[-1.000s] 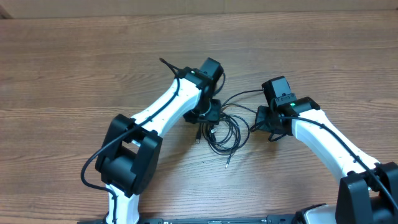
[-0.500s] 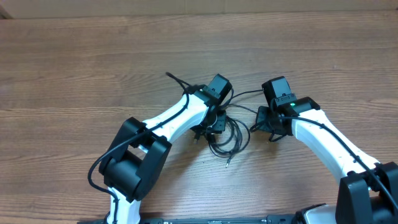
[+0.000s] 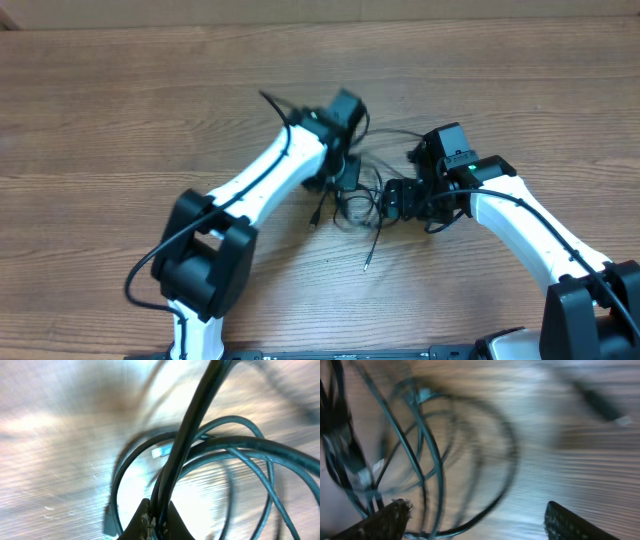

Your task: Untangle cables

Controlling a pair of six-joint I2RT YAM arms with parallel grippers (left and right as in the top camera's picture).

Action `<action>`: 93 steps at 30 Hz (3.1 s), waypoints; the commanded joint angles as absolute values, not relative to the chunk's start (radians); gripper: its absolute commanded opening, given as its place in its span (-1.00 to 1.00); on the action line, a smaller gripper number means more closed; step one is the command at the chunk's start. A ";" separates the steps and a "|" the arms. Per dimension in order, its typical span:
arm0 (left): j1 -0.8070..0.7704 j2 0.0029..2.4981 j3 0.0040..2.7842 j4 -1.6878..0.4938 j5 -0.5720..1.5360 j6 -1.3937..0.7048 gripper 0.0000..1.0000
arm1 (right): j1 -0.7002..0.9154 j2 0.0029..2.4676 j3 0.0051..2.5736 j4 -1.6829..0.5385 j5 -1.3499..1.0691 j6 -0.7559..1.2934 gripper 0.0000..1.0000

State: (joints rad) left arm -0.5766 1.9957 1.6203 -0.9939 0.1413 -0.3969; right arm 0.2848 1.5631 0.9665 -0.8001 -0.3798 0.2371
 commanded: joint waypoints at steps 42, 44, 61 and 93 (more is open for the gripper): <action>-0.574 1.747 1.845 -1.225 -0.231 -0.286 -0.46 | 0.277 1.567 0.961 -0.825 0.159 0.446 1.00; -0.574 1.747 1.828 -1.224 -0.217 -0.305 -0.46 | 0.277 1.567 0.961 -0.825 0.136 0.446 1.00; -0.576 1.831 1.550 -1.090 0.097 -0.401 -0.62 | 0.278 1.567 0.961 -0.820 0.072 0.445 1.00; -0.578 2.112 1.505 -0.980 0.187 -0.793 -0.64 | 0.280 1.567 0.961 -0.796 -0.241 0.328 1.00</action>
